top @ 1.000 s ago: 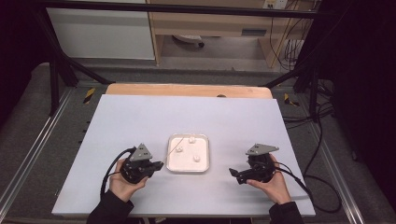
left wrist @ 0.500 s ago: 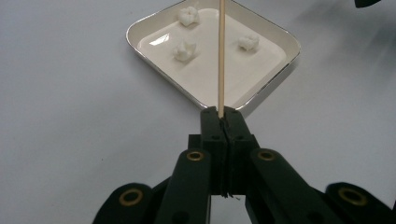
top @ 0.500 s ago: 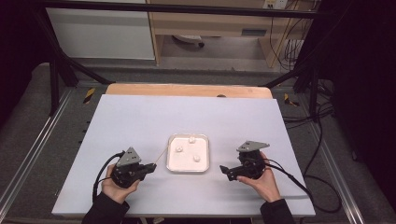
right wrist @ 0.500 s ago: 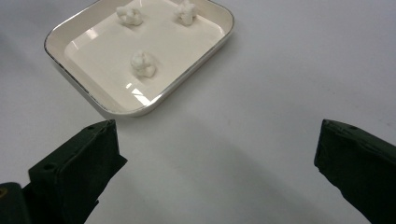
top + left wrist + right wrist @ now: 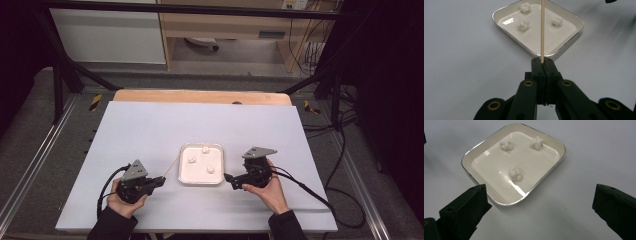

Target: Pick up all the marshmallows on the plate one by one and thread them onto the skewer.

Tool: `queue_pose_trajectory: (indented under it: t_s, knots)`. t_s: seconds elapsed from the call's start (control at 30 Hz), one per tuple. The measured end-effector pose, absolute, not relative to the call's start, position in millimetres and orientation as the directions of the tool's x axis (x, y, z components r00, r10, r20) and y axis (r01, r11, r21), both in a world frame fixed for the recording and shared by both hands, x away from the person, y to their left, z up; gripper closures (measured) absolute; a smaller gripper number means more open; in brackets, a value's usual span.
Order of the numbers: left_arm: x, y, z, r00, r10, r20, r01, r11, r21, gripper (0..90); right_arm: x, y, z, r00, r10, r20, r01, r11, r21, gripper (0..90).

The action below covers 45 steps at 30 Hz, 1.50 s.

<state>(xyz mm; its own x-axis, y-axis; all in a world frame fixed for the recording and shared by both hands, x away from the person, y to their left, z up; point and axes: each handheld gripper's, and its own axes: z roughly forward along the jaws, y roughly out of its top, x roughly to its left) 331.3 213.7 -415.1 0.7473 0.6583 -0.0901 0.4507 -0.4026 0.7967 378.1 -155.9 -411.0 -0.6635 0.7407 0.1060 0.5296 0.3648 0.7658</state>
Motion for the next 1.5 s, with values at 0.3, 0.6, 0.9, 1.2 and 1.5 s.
queue_pose_trajectory:
  t_s: [0.3,0.6,0.9,1.2,1.5]
  knots:
    - [331.0,212.0,-416.8,0.753,0.651,-0.093,0.450,-0.408,0.794,88.6,389.4,-130.6,-411.5,-0.676,0.726,0.125,0.533,0.364,0.764,1.2]
    - [332.0,212.9,-418.1,0.751,0.652,-0.100,0.457,-0.404,0.792,88.6,403.4,-108.4,-419.6,-0.684,0.716,0.142,0.547,0.374,0.749,4.3]
    - [332.0,212.1,-418.6,0.753,0.650,-0.101,0.456,-0.405,0.792,88.6,411.1,-92.2,-428.5,-0.704,0.699,0.131,0.525,0.387,0.758,16.2]
    - [332.2,211.7,-419.4,0.753,0.650,-0.102,0.458,-0.408,0.790,88.6,412.5,-88.9,-439.1,-0.718,0.681,0.142,0.546,0.426,0.722,32.8]
    - [332.1,211.3,-419.8,0.754,0.648,-0.102,0.459,-0.410,0.788,88.6,412.4,-88.6,-444.4,-0.708,0.693,0.137,0.567,0.441,0.696,49.6]
